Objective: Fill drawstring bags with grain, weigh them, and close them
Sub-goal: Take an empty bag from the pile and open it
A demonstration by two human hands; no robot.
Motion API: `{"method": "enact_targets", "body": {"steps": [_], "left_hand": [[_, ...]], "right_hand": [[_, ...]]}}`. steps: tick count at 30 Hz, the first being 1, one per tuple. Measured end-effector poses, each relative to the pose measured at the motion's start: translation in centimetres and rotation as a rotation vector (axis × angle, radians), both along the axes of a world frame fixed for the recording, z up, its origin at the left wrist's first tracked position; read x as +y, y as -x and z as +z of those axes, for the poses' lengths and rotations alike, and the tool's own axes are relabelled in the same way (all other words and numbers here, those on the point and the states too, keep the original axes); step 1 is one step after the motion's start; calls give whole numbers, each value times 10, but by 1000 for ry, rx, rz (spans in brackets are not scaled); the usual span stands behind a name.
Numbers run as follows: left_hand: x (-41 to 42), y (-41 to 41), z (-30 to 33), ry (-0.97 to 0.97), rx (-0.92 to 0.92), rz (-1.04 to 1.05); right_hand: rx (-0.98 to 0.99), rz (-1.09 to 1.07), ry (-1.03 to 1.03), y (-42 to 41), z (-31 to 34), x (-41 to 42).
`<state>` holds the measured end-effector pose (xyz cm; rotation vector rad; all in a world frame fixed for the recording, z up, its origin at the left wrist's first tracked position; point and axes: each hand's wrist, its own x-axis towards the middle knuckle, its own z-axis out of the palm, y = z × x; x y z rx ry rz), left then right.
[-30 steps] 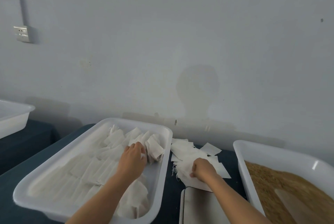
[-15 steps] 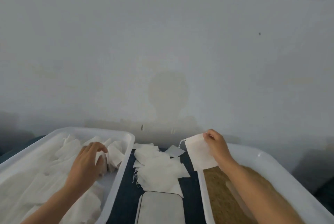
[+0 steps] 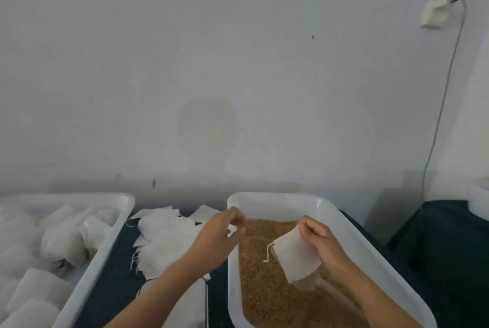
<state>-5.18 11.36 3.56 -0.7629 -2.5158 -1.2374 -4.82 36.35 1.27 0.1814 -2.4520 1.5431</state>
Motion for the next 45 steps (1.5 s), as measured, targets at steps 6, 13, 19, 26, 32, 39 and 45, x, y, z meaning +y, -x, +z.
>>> {"method": "enact_targets", "body": {"steps": [6,13,19,26,32,39,45], "left_hand": [[67,20,-13,-226,-383,-255],[78,22,-26,-295,-524,-410],[78,23,-31,-334,-553,-455],[78,29,-41,-347,-461,-275],[76,27,-38,-383,-392,-299],[76,26,-37,-372,-414,-354],[79,27,-40,-207,-326,-284]], "right_hand": [[57,75,-46,1,-1,-9],[77,157,87,7,-7,-13],[98,125,21,10,-12,-17],[123,4,103,7,-11,-15],[-194,299,295,8,-19,-17],[-205,247,339,11,-24,-15],[-189,150,194,5,-16,-19]]}}
